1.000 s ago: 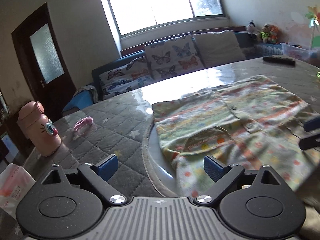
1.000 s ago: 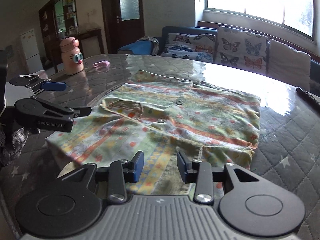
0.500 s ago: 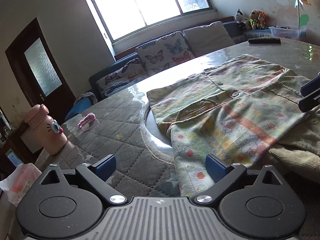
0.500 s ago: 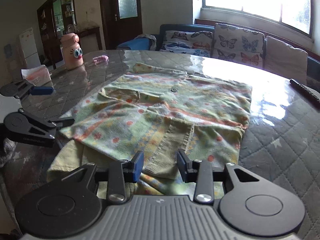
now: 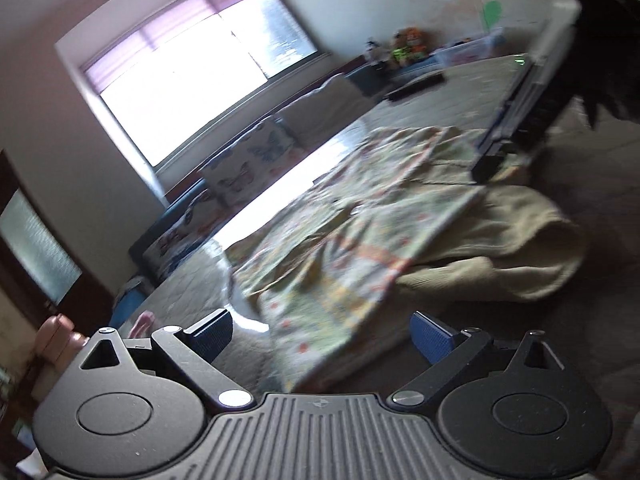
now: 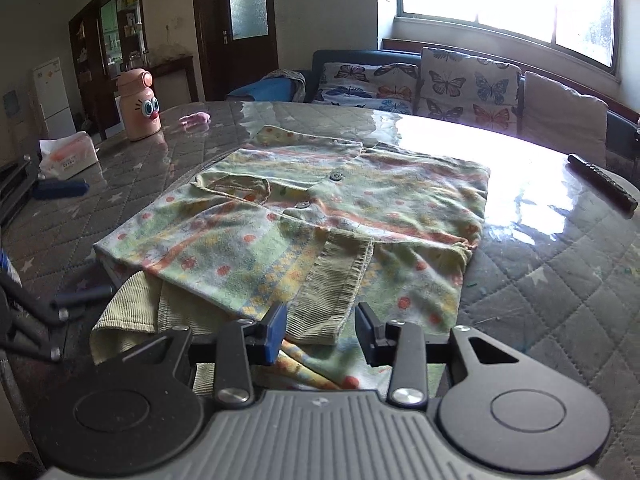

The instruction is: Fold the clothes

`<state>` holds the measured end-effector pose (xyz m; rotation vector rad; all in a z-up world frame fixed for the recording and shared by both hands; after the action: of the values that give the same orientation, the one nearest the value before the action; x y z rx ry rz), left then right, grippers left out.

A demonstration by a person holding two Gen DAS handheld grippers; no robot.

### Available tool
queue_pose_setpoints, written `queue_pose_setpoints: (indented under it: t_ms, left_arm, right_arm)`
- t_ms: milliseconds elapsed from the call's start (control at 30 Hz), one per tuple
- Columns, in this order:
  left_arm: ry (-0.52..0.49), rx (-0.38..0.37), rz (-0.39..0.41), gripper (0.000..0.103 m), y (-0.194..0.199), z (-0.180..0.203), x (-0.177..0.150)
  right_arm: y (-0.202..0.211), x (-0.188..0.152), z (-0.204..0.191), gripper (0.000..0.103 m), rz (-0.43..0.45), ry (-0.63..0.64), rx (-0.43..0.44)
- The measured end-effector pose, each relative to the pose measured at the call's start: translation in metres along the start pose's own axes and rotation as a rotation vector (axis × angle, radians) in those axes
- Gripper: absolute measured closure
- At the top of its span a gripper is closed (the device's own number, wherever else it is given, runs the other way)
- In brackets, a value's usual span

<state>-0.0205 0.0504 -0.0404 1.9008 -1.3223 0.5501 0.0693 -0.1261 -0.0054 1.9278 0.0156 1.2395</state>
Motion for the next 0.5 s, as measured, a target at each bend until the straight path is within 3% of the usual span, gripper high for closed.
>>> queue_pose_setpoints:
  t_ms: [267, 367, 433, 500]
  left_arm:
    - [-0.02, -0.107, 0.097, 0.027, 0.002, 0.028, 0.017]
    - [-0.006, -0.148, 0.123, 0.047, 0.003, 0.034, 0.024]
    - [0.024, -0.181, 0.124, 0.066, 0.001, 0.035, 0.027]
    - [0.076, -0.204, 0.11, 0.078, -0.002, 0.029, 0.031]
  right_arm:
    - [0.018, -0.007, 0.007, 0.064, -0.008, 0.001, -0.025]
    - [0.023, -0.011, 0.007, 0.058, -0.016, 0.01, -0.031]
    - [0.027, -0.013, 0.006, 0.058, -0.019, 0.019, -0.032]
    - [0.031, -0.015, 0.003, 0.058, -0.018, 0.035, -0.026]
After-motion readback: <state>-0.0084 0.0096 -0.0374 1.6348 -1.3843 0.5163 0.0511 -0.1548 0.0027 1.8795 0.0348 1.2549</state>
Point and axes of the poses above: each gripper's, at about its wrist camera, not at the fingertips, and y roughly against the way its jaws point, z to its right, x to its top, the point moved 4 cm from there along -y, roughly the way its jaws point, and after that the axes turned 12 degrees about x, right-handed, at the moved point
